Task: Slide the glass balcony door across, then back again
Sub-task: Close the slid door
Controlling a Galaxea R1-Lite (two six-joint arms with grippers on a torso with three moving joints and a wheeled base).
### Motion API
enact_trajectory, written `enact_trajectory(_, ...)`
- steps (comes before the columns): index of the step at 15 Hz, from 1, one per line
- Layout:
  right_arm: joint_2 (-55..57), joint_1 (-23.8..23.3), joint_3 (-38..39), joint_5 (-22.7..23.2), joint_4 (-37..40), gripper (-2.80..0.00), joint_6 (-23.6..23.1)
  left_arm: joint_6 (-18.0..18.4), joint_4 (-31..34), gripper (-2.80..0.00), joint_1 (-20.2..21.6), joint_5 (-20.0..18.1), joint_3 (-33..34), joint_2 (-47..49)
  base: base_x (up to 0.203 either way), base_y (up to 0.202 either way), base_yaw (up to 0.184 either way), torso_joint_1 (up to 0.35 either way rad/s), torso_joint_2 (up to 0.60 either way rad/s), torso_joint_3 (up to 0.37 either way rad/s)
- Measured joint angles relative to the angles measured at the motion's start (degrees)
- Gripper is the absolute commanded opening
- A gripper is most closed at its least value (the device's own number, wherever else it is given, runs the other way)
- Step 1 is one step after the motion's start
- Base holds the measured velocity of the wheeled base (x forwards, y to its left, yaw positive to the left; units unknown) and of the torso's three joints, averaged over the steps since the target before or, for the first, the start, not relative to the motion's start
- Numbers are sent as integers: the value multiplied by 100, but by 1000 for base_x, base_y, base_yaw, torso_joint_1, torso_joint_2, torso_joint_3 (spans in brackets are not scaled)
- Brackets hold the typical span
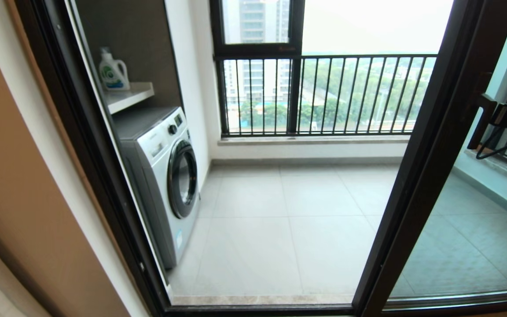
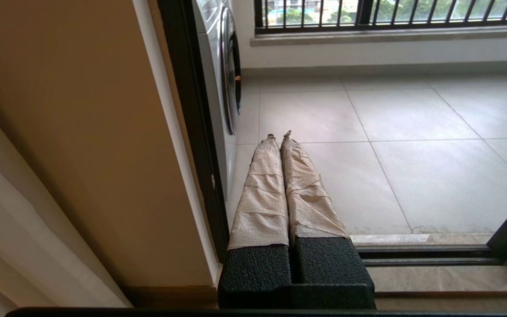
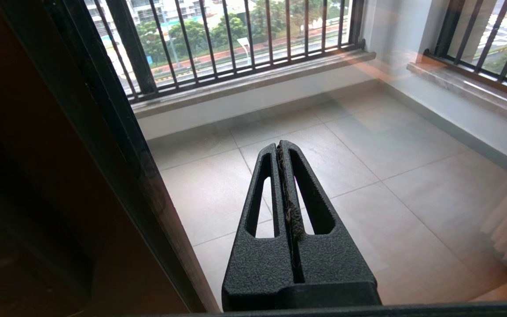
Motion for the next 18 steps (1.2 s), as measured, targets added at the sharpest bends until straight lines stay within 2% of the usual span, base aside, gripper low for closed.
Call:
enact_trajectory(6,-150,88,212,22,-16,-280,11,1,0,-280,0,0,0,0,0,0,0,0,0,0)
enact_trajectory(11,-362,284,639,0,-438,-280,13,-1,-2,-280,0,0,0,0,0,0,0,0,0,0)
enact_trajectory(18,-478,399,766,33,-394,-280,18,1,0,-280,0,-1,0,0,0,0,0,0,0,0)
